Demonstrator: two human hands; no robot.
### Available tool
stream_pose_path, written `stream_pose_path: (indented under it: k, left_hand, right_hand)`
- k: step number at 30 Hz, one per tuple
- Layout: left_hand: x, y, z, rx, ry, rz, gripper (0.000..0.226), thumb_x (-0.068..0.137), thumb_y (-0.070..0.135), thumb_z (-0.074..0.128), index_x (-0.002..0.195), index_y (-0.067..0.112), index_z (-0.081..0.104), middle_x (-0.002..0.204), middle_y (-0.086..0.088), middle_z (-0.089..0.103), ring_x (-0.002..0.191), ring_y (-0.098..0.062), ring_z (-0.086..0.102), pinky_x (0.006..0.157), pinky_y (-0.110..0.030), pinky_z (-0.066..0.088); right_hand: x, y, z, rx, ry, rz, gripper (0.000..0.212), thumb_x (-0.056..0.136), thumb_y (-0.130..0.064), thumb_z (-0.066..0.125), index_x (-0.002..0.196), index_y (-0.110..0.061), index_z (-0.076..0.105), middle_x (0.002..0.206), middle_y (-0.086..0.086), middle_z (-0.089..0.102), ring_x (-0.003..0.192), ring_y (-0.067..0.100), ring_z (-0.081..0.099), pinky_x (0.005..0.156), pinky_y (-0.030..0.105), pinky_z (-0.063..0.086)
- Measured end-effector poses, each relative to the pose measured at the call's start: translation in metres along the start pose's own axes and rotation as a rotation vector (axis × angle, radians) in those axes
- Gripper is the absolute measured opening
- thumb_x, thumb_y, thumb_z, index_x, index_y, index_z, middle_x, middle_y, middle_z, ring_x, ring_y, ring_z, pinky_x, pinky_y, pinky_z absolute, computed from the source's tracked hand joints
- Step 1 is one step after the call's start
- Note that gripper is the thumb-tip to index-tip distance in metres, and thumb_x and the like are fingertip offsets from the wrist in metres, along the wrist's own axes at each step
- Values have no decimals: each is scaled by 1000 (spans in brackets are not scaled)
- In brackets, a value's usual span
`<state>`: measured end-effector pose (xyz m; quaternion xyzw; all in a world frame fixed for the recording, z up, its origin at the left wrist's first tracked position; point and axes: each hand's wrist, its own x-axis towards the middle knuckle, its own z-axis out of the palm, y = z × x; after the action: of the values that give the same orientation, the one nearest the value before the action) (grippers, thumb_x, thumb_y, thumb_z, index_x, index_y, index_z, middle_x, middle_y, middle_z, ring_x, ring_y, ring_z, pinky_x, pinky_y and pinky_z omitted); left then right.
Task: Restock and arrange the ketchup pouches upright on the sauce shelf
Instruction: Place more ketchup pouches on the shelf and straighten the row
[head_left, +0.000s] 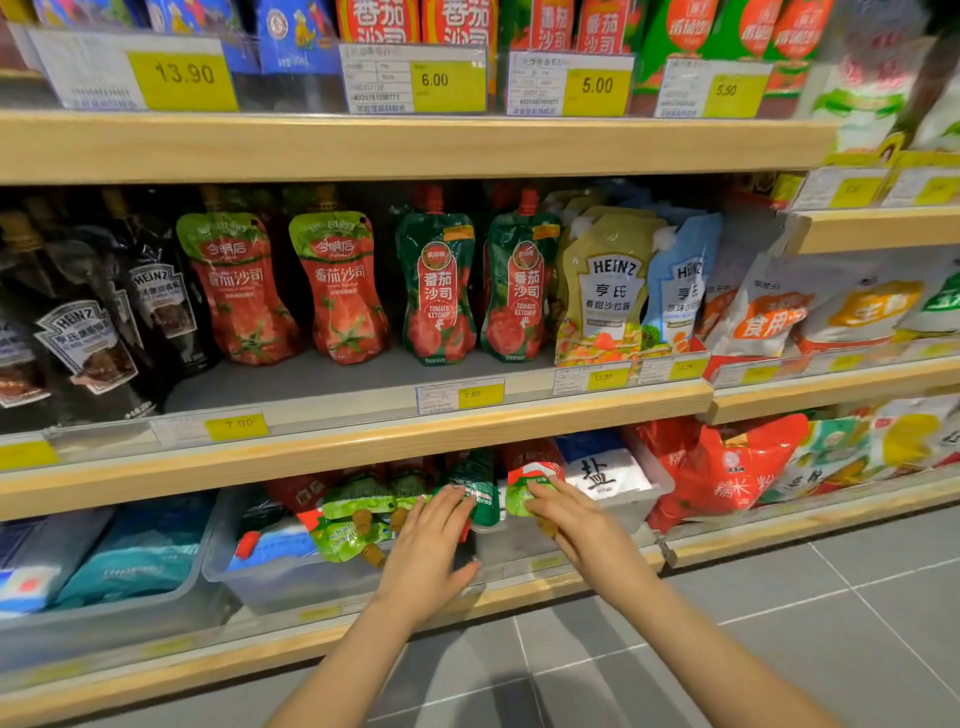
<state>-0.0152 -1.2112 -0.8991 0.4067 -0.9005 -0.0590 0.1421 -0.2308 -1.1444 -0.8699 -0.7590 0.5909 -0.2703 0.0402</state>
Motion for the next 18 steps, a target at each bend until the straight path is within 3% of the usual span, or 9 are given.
stream_pose_path:
  k: [2,4,6,7,11,14,18]
  left_hand:
    - [8,13,-4,-128,37,4,80,84,43,58,147,22,15,156,4,13,144,-12,4,117,-29,2]
    - [19,29,-12,-306,61,-27,83,82,37,65,147,21,15,155,3,15,144,-14,7,115,-25,7]
    - [31,45,-21,-456,54,-92,89,80,34,69,147,19,13,153,0,18,142,-15,11,114,-26,11]
    - [36,53,-25,-518,50,-127,91,77,34,71,146,18,15,151,-1,21,141,-15,15,113,-26,15]
    - [48,67,-40,-748,93,-234,83,59,34,83,129,25,41,126,4,53,115,-12,51,96,-26,42]
    - [46,61,-47,-761,61,-212,71,56,34,84,118,28,50,112,6,65,101,-9,61,90,-35,50]
    - [40,54,-56,-761,71,-215,67,56,38,83,116,32,53,110,8,68,94,-3,62,85,-28,51]
  right_hand:
    - [13,-3,-28,122,47,82,39,86,2,56,120,-16,59,131,1,56,125,13,45,105,23,34]
    - [32,-6,-60,196,73,165,34,88,-2,55,117,-17,59,109,0,66,99,8,59,82,15,42]
    - [47,-11,-88,227,25,159,20,90,-11,56,107,-18,60,82,-8,64,71,-4,57,61,13,39]
    - [52,-15,-98,242,-20,135,14,90,-15,57,103,-19,60,77,-12,62,68,-6,56,58,10,39]
    - [71,-35,-124,396,-119,94,10,88,-17,60,97,-20,62,91,-9,63,85,-4,57,73,10,46]
    - [83,-46,-138,603,-181,142,12,87,-12,61,96,-19,64,93,-8,65,89,4,62,79,18,52]
    - [87,-55,-134,874,-103,282,11,86,-11,61,89,-20,67,80,-4,74,81,9,69,67,19,55]
